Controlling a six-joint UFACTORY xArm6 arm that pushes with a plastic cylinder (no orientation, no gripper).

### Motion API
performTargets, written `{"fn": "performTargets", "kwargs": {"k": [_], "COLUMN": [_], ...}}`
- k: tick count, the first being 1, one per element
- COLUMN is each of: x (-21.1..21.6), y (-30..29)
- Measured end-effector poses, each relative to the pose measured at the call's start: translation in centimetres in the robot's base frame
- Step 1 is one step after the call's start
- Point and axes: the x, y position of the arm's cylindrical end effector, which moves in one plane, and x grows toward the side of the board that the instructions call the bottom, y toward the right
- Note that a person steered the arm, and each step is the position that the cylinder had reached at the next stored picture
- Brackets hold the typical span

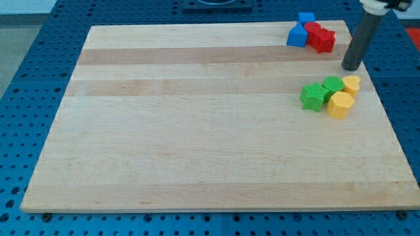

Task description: Separate the blue blocks from the red blocks

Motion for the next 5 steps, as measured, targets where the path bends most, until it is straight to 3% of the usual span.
{"fn": "performTargets", "kwargs": {"k": [2,5], "x": [-2.4,-10.5], "y": [0.5,0.8]}}
